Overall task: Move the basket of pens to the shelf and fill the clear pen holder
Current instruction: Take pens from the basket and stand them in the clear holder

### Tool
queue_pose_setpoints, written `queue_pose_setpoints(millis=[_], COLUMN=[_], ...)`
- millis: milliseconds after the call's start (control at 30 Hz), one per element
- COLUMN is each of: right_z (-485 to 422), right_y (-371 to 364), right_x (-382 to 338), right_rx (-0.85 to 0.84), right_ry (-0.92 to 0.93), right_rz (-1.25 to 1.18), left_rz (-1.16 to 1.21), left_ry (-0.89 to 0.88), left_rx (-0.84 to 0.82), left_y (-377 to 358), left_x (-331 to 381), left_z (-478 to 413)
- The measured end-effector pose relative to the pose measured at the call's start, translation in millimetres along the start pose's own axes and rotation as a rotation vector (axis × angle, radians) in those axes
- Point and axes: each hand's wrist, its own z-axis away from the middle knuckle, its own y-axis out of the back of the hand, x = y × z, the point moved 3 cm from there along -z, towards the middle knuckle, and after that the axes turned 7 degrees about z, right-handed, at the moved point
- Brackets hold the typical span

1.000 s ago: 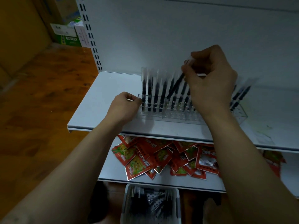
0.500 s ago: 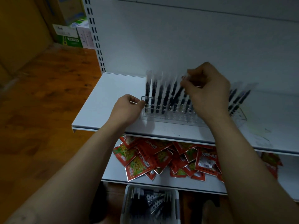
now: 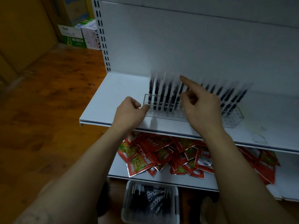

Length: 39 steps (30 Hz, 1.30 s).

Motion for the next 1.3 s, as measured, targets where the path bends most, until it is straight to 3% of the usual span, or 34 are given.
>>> queue_pose_setpoints(millis=[167,400,533,733,900,1100,1300], right_z=[34,100,145,209,253,311,323], right_y=[8,-16,-37,-66,-101,-157,-198], right_x=[-6,20,54,120,155,175,197], right_rx=[-0.059,-0.418,-0.616,-0.826,-1.000,-1.257,-1.329], right_ry=[-0.034,-0.160,-0.253,-0.460,-0.630,-0.739,-0.772], right_rz=[0.077,0.288,0.314,0.286,0.195,0.233,0.266], left_rz=[-0.027,-0.235,-0.350,-0.414,-0.489,-0.316,-0.226], left_ry=[-0.057,-0.066,0.044,0.349,0.373,0.498,0.718], left_rx=[-0.089,-0.212,-0.322,-0.411,-0.530,-0.475,-0.447], left_y=[-5,-34,-47,-63,-87,-110,-131], left_x=[2,-33,-91,-188,-212,-230,-287], left_z=[47,104,123,162,173,151,158])
